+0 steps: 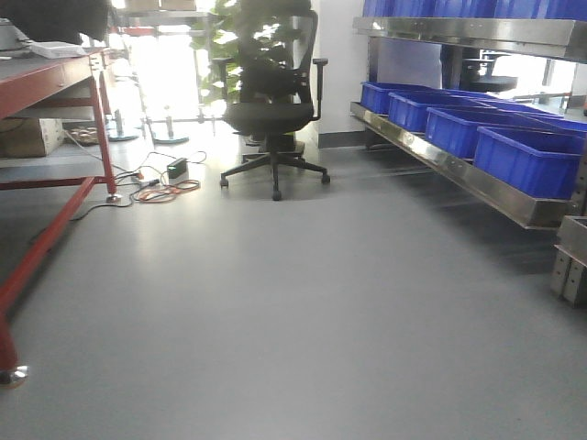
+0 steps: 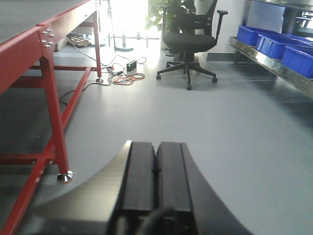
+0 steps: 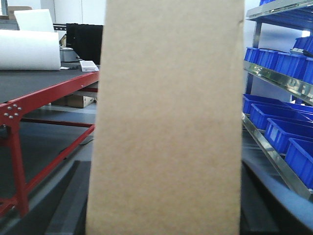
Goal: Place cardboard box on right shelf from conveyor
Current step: 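Drive the base toward the steel shelf rack holding the box, then align the base in front of the shelf with blue bins, then lower the held box onto the shelf with the right gripper, then open the right gripper and lift it away from the box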
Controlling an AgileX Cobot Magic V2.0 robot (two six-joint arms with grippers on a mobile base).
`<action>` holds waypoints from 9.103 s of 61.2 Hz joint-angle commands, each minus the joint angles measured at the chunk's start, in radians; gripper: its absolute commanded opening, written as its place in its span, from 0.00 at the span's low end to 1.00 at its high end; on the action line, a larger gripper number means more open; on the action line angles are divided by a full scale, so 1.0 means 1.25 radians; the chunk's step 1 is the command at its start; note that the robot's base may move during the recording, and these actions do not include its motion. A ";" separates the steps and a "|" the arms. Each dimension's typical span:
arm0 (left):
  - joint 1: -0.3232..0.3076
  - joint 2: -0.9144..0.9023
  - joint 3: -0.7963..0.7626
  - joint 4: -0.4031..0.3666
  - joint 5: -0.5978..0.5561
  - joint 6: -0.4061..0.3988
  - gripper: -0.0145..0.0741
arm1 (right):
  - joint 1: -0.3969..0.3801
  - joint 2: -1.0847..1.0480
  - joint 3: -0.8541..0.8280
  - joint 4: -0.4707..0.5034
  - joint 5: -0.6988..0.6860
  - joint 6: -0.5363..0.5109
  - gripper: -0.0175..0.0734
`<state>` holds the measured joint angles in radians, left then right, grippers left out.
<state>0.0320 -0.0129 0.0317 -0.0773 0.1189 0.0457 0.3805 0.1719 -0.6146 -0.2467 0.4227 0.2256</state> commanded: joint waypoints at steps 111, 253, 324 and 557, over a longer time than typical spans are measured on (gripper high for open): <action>0.016 -0.012 0.007 -0.005 -0.068 0.000 0.03 | -0.006 0.013 -0.024 -0.015 -0.085 -0.004 0.50; 0.015 -0.012 0.007 -0.005 -0.068 0.000 0.03 | -0.006 0.013 -0.024 -0.015 -0.085 -0.004 0.50; 0.014 -0.011 0.007 -0.005 -0.068 0.000 0.03 | -0.006 0.013 -0.024 -0.015 -0.085 -0.004 0.50; 0.014 -0.011 0.007 -0.005 -0.068 0.000 0.03 | -0.012 0.594 -0.187 0.191 -0.246 -0.111 0.56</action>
<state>0.0505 -0.0129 0.0317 -0.0773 0.1189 0.0457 0.3693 1.0184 -0.8736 0.0922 0.2385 -0.0723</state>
